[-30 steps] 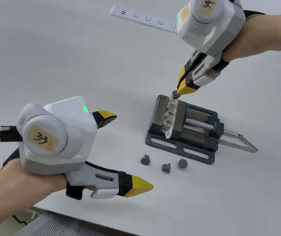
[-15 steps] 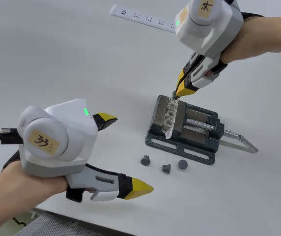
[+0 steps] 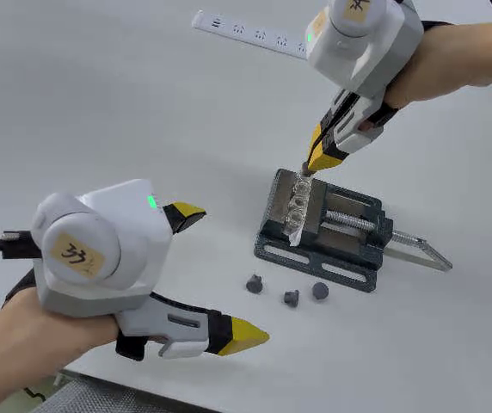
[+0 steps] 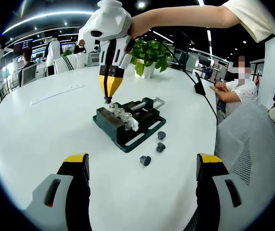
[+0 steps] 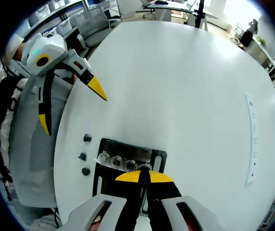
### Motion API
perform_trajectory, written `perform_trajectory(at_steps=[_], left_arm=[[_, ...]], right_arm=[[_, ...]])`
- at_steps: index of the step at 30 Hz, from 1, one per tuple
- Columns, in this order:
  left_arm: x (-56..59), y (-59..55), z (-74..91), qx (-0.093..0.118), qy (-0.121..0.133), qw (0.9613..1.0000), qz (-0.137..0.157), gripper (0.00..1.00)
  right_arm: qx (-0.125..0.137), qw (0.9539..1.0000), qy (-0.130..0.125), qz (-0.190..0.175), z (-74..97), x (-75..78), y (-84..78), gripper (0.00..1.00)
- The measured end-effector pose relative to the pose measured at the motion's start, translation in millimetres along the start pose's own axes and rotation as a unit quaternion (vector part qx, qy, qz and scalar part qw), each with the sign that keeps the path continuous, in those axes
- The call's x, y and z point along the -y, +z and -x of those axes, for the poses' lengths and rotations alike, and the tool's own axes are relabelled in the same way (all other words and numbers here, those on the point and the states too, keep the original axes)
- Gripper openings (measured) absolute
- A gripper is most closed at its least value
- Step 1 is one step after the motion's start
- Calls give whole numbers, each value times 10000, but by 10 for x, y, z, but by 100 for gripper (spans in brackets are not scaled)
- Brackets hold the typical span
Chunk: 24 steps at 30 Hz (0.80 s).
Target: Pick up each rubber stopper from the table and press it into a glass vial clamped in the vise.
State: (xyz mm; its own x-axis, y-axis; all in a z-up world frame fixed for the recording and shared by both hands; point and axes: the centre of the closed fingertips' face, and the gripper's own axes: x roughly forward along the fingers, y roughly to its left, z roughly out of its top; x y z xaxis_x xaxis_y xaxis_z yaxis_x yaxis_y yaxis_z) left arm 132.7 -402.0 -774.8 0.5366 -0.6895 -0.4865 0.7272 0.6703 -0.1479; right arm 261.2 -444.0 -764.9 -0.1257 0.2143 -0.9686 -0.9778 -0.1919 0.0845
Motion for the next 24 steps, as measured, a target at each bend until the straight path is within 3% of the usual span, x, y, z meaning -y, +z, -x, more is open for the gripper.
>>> perform_trajectory(at_steps=[13,24], left_arm=[[15,13,-35,14,-48,10000,11,91],[-23,7,-30,33,7,10000,76,91]], right_arm=[[-165,9997,-118,104,2,-23,11,0],[-276,9996,-106,-25,-21,-18,7,0]])
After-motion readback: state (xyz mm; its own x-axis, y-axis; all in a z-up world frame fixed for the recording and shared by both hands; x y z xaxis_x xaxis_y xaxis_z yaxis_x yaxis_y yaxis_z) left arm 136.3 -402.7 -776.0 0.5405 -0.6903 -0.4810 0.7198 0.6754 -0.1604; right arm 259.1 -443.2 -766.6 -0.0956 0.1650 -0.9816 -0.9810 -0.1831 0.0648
